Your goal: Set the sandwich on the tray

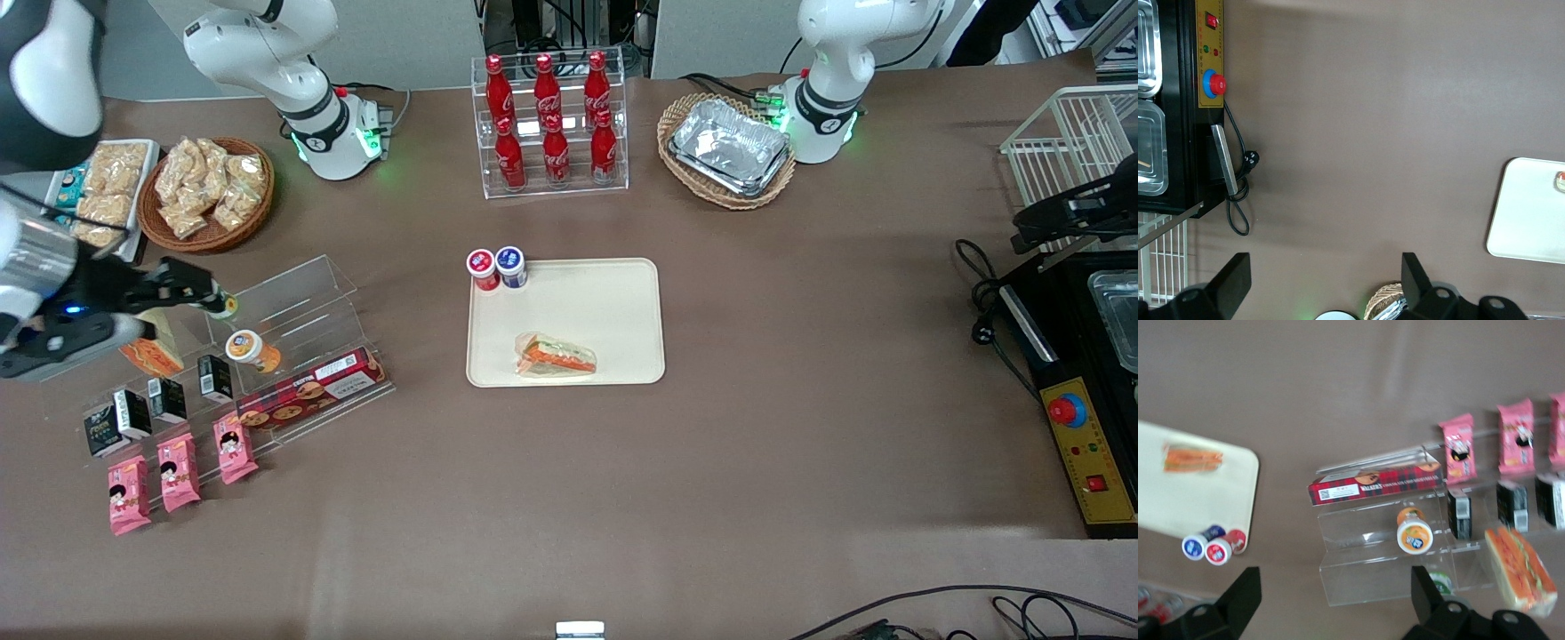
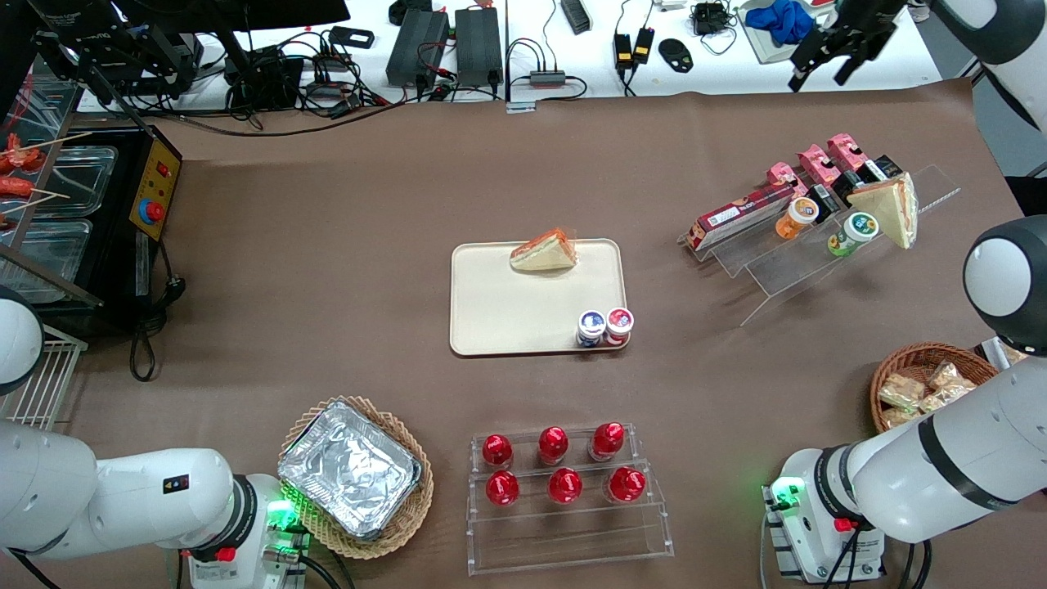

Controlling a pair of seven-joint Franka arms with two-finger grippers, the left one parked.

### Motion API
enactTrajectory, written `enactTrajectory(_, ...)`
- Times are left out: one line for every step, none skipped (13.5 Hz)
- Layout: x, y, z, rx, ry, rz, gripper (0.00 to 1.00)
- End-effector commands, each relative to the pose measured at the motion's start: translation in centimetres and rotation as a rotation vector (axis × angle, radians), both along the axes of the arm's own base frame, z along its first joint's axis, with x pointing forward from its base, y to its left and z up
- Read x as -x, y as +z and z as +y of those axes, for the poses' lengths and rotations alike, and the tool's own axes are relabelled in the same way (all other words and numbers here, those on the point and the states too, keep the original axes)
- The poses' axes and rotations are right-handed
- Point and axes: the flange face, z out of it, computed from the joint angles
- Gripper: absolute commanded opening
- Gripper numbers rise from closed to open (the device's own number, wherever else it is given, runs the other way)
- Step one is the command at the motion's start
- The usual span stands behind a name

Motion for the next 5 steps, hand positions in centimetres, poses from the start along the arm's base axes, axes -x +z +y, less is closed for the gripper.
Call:
enactTrajectory(0.3, 1.3, -1.3, 0.099, -0.246, 0.002, 1.0)
enactTrajectory(0.4, 1.4, -1.8, 0.112, -0.27, 0.004, 1.0)
enactTrajectory(0.4, 2.1, -2.3, 0.119, -0.293, -0.007, 1.0)
enactTrajectory(0.6, 3.3, -2.2, 0.133, -0.317, -0.013, 1.0)
enactTrajectory(1.1, 4.0, -2.3, 0.147, -0.352, 0.01, 1.0)
